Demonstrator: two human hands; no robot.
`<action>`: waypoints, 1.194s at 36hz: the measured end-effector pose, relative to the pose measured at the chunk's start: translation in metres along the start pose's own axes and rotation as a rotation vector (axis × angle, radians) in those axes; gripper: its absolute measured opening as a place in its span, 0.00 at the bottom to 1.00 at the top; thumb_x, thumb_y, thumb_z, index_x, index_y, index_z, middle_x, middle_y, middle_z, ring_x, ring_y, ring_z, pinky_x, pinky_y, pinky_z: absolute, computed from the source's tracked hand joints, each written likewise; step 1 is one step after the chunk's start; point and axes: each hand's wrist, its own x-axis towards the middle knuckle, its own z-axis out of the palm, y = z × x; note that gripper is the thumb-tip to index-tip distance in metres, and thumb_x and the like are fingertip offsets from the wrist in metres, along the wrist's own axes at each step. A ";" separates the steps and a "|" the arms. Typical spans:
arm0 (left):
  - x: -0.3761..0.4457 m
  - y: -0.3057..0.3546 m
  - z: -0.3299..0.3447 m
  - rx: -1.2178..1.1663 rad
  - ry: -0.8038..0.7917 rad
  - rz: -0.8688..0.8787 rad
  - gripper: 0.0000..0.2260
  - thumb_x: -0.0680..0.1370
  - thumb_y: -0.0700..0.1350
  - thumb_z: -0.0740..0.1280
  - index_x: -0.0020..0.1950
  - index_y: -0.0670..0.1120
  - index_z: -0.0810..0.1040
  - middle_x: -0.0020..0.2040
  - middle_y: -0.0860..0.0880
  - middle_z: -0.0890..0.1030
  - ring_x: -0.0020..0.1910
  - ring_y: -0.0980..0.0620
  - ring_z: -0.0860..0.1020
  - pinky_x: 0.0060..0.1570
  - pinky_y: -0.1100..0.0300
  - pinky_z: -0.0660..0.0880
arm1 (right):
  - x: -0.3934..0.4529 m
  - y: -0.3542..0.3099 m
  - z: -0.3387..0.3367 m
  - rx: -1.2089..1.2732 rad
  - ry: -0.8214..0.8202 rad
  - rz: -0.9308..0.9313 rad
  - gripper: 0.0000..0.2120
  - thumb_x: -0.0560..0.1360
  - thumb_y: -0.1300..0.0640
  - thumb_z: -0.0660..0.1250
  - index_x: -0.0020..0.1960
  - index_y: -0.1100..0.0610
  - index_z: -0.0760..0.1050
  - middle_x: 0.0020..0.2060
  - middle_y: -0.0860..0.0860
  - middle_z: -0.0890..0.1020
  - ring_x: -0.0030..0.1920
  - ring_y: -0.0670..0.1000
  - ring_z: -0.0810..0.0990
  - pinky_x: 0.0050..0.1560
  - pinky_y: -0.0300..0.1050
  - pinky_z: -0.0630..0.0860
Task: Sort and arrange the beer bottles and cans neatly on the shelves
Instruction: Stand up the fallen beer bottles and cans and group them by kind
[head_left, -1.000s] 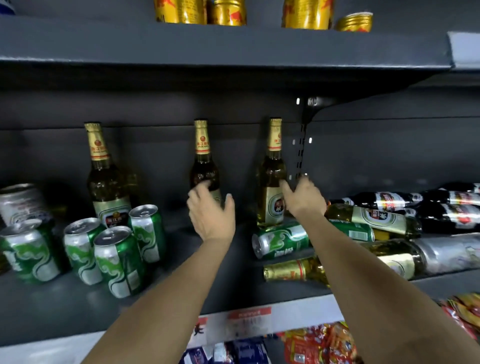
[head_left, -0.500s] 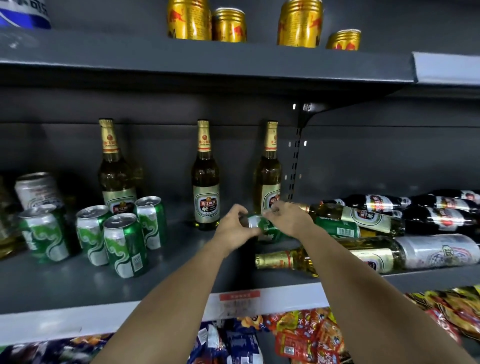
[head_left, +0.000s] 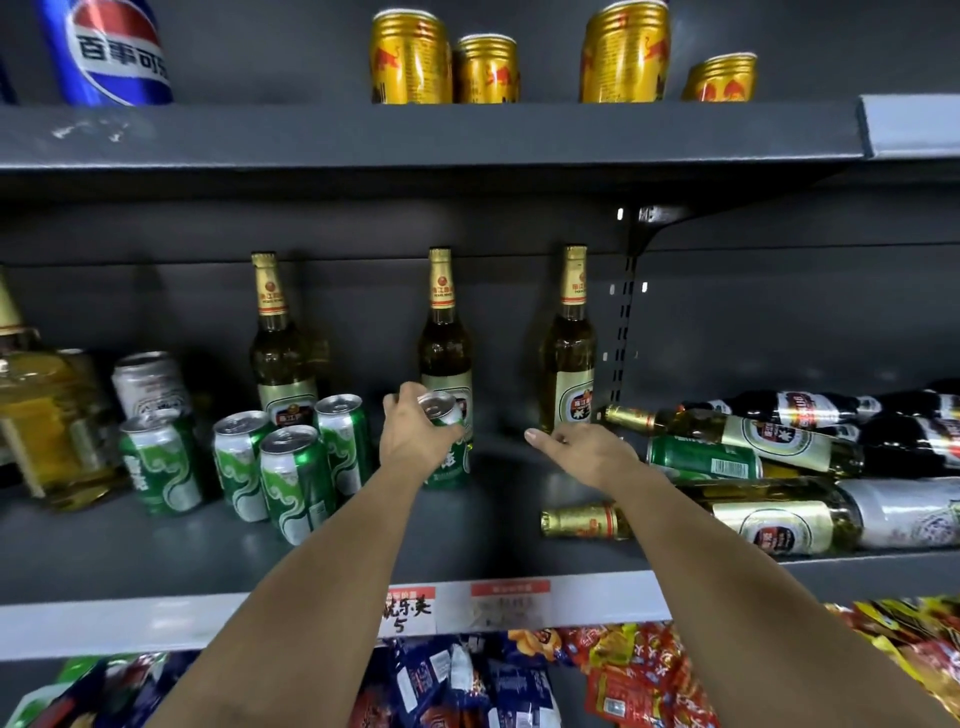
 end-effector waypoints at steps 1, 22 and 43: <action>0.001 0.000 0.001 0.012 -0.006 0.000 0.24 0.70 0.44 0.76 0.63 0.46 0.70 0.60 0.46 0.68 0.44 0.50 0.71 0.46 0.57 0.71 | 0.000 -0.001 -0.002 -0.006 -0.004 0.002 0.31 0.77 0.30 0.49 0.63 0.53 0.73 0.62 0.53 0.76 0.62 0.55 0.73 0.55 0.50 0.67; -0.083 0.038 0.042 0.460 -0.470 0.571 0.31 0.75 0.67 0.61 0.72 0.49 0.68 0.68 0.47 0.73 0.67 0.46 0.69 0.62 0.52 0.68 | -0.047 0.028 -0.020 -0.261 0.063 0.031 0.34 0.77 0.30 0.46 0.70 0.51 0.69 0.67 0.53 0.74 0.68 0.54 0.70 0.67 0.55 0.61; -0.110 0.018 0.032 0.619 -0.440 0.567 0.19 0.81 0.44 0.63 0.71 0.55 0.67 0.62 0.49 0.77 0.60 0.46 0.76 0.54 0.52 0.73 | -0.102 0.062 -0.033 -0.678 0.012 0.024 0.36 0.72 0.54 0.70 0.75 0.51 0.57 0.68 0.53 0.71 0.68 0.56 0.69 0.69 0.55 0.65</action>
